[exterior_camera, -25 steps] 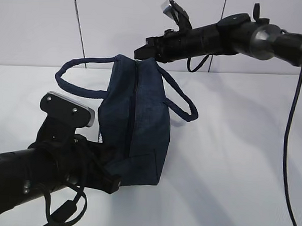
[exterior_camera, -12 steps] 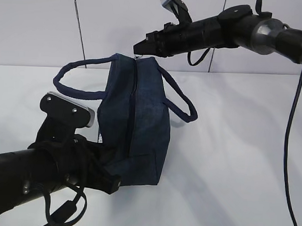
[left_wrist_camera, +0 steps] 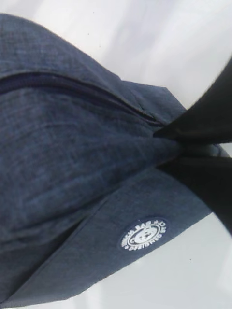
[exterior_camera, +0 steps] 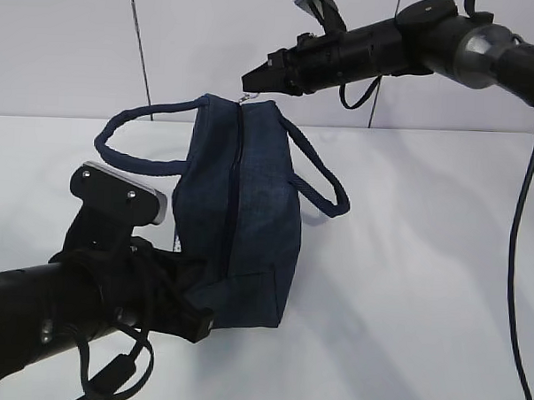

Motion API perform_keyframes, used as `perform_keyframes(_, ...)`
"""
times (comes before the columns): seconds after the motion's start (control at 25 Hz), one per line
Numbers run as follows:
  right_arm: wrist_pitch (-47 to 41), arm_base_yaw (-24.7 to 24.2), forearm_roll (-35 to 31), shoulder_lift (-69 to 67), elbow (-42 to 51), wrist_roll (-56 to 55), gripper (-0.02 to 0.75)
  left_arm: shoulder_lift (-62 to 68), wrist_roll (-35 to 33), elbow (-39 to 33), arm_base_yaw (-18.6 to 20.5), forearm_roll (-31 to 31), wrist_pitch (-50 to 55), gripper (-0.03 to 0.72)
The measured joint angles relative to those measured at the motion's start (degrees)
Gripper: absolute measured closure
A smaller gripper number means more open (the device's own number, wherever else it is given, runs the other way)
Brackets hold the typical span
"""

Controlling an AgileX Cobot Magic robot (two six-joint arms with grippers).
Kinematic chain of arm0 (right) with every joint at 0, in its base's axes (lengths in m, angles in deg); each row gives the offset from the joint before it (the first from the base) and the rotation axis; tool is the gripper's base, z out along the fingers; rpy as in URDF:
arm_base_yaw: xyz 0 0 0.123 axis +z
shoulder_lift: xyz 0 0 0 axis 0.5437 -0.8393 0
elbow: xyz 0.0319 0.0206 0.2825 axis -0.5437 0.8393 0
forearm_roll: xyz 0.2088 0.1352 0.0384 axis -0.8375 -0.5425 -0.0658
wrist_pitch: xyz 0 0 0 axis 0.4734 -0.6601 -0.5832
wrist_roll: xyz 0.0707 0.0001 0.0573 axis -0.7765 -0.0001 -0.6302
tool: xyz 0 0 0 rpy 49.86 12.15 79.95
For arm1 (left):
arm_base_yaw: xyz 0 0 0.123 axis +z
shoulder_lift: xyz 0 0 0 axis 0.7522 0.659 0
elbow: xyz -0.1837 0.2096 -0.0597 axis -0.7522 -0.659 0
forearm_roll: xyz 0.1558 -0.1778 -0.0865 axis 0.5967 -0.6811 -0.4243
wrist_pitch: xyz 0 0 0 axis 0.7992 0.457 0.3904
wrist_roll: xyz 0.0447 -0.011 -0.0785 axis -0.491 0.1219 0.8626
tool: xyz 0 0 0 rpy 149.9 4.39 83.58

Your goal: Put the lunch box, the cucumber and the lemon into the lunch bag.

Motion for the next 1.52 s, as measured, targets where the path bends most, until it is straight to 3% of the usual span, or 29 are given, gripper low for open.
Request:
perform_keyframes(0.32,1.5,0.0,-0.3,-0.4,0.0,-1.7,0.751,0.0,0.0,0.0,0.0,-0.1,-0.2,0.678)
perform_keyframes(0.96,4.1,0.0,-4.2,-2.8,0.0,-28.5,0.751,0.0,0.0,0.0,0.0,-0.2,-0.4,0.678)
perform_keyframes(1.52,5.2,0.0,-7.6,-4.4,0.0,-31.0,0.751,0.0,0.0,0.0,0.0,-0.3,-0.5,0.678)
